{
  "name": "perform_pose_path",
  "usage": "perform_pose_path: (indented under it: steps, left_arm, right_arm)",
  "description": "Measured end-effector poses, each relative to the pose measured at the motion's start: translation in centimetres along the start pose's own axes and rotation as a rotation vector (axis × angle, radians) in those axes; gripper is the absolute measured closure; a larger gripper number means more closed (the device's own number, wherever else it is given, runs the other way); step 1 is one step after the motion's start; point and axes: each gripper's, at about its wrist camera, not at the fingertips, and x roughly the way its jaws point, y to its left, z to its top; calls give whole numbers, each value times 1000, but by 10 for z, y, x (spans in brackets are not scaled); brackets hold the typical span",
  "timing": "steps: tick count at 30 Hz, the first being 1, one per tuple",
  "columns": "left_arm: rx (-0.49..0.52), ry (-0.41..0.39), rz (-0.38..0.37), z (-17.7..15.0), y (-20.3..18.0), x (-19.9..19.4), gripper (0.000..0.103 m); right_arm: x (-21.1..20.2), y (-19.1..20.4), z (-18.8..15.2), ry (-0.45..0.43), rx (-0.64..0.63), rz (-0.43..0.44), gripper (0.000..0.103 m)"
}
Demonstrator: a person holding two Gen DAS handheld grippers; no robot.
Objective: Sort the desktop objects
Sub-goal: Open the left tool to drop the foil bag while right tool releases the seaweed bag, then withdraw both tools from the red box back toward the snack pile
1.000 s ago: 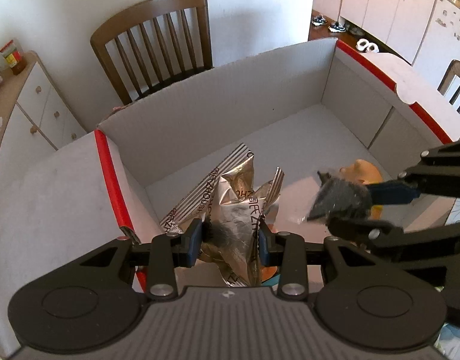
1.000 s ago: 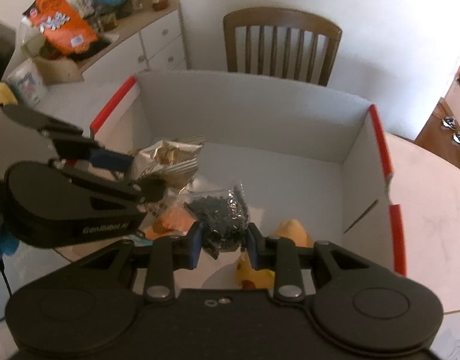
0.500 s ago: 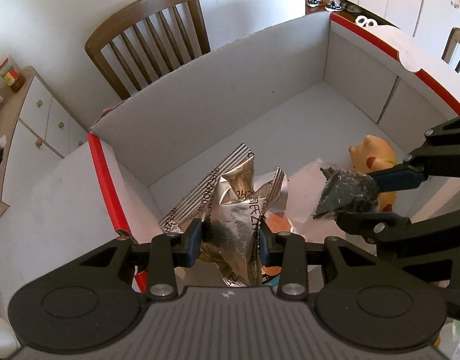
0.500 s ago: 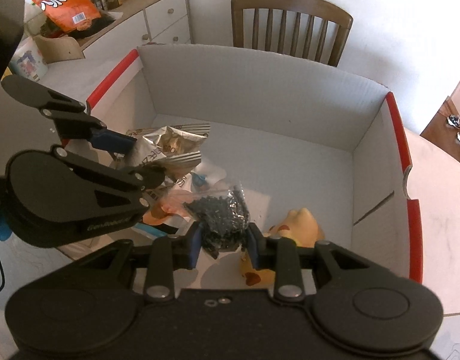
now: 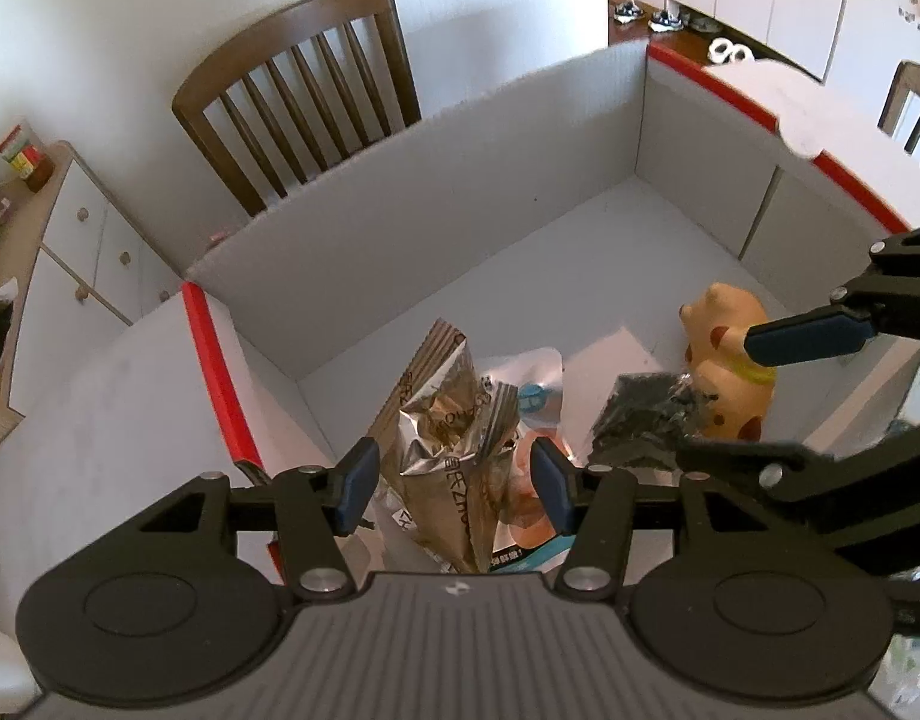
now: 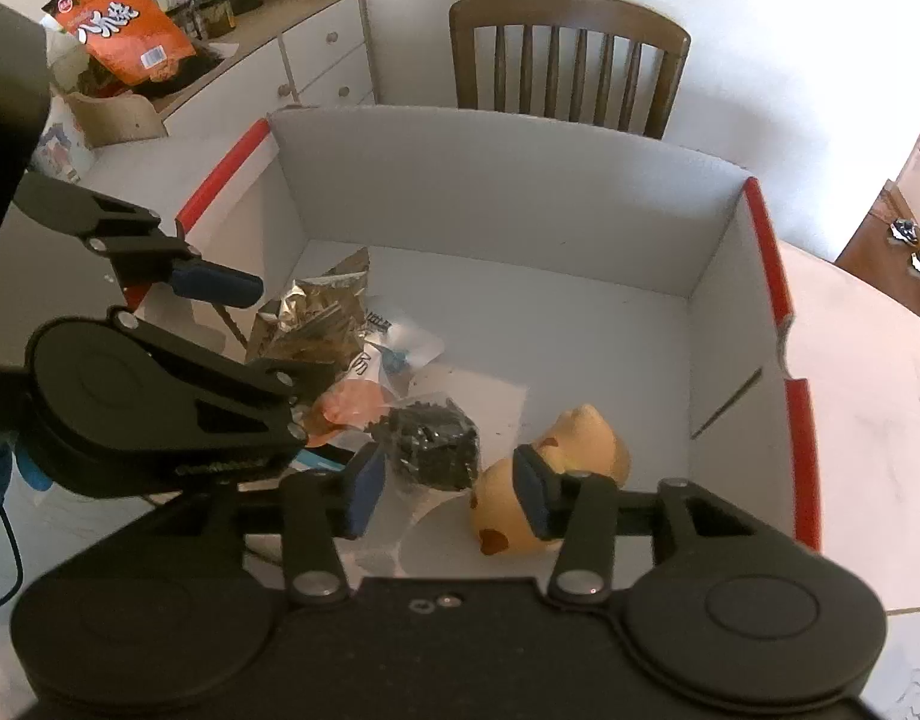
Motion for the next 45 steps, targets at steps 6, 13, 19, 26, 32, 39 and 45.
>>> perform_pose_path:
  steps: [6, 13, 19, 26, 32, 39, 45]
  left_arm:
    - [-4, -30, 8, 1, -2, -19, 49]
    - [-9, -51, 17, -1, -10, -44, 49]
    - [-9, -75, 27, -6, -18, -70, 49]
    - [-13, -106, 34, -13, -28, -102, 49]
    - [-14, -125, 37, -22, -42, -127, 49]
    - [-31, -151, 32, -38, -56, -151, 49]
    - [-64, -188, 38, -54, -67, -172, 49]
  right_arm:
    - [-17, 3, -4, -31, -23, 1, 46]
    - [-42, 7, -6, -69, -26, 7, 46]
    - [-67, 12, -15, -98, -38, 10, 46]
    - [-95, 15, -25, -133, -44, 6, 45]
    - [-118, 16, -37, -162, -50, 5, 45]
    - [-144, 11, -55, -191, -48, 11, 44]
    - [-162, 6, -77, -206, -51, 8, 42]
